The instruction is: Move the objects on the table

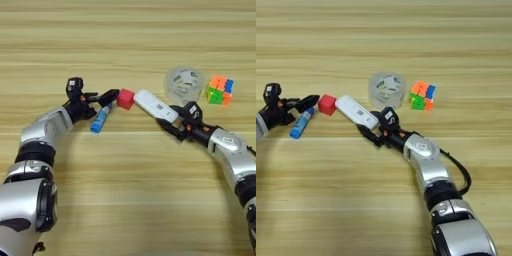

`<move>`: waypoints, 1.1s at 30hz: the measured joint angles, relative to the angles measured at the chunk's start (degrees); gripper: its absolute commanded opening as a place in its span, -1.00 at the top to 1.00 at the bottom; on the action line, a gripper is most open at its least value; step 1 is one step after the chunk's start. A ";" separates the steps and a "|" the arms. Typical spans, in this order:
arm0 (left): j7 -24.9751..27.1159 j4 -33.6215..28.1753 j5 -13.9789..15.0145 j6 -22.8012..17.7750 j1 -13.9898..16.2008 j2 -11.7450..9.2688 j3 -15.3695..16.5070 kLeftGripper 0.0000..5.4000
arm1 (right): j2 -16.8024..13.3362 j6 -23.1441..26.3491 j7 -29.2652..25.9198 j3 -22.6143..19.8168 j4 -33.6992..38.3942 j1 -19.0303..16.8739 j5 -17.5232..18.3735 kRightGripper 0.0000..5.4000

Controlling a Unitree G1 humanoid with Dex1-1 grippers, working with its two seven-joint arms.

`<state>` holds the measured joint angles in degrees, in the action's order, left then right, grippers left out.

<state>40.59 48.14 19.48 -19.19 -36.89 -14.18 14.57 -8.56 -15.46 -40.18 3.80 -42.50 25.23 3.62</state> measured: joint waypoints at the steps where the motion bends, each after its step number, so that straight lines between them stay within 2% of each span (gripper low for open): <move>1: -0.12 -0.29 0.00 0.65 0.12 0.06 -0.01 -1.00 | 0.00 0.02 0.02 0.00 0.17 -0.05 0.00 -0.07; 8: -2.42 -2.45 -1.20 7.70 1.31 0.15 -0.72 -1.00 | -0.01 0.38 0.13 0.01 2.13 -1.03 0.00 -0.07; 11: -2.82 -3.60 -1.45 8.84 2.11 0.20 -1.59 -1.00 | -0.02 1.05 0.22 0.02 2.67 -1.14 0.00 -0.07; 33: -1.35 -9.57 0.06 3.78 4.52 2.12 -2.89 -1.00 | -0.56 4.81 1.96 0.94 18.19 -6.36 0.02 -0.07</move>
<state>39.24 38.57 19.54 -15.42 -32.36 -12.06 11.68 -9.13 -10.65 -38.22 4.73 -24.32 18.87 3.64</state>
